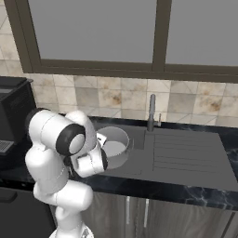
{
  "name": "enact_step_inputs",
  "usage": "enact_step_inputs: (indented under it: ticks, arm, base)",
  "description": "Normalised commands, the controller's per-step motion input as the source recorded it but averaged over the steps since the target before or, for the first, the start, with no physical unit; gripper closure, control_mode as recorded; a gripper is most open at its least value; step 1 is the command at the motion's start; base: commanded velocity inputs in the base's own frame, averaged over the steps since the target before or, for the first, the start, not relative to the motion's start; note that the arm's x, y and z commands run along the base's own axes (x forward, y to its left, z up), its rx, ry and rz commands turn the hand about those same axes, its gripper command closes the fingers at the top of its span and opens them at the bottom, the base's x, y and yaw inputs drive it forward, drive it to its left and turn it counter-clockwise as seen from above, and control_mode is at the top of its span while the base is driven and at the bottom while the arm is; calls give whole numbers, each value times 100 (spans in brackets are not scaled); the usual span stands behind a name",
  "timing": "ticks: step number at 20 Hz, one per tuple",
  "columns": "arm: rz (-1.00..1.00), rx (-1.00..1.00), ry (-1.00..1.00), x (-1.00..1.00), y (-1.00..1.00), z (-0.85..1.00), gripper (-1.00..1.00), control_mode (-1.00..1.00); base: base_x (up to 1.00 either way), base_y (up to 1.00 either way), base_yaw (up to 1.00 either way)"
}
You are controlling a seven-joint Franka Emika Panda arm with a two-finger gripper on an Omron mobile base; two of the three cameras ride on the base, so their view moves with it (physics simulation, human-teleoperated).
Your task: Move the pot and pan from the stove into the sink.
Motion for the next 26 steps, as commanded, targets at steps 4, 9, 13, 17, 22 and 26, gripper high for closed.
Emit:
enact_step_inputs:
  ticks: [4, 9, 13, 17, 22, 26]
  arm:
    - [0, 6, 0, 0, 0, 88, -100, -100]
    - [0, 4, 3, 0, 0, 94, -100, -100]
    - [0, 3, 7, -1, 0, 100, -100, -100]
    - [-1, 0, 12, -14, 0, 100, -100, -100]
    - [-4, 0, 20, -27, 0, 95, -100, -100]
    - [-2, -4, 24, -33, 0, 79, -100, -100]
  base:
    - [0, 0, 0]
    - [0, 0, 0]
    - [0, 0, 0]
    - [0, 0, 0]
    - [0, 0, 0]
    - [0, 0, 0]
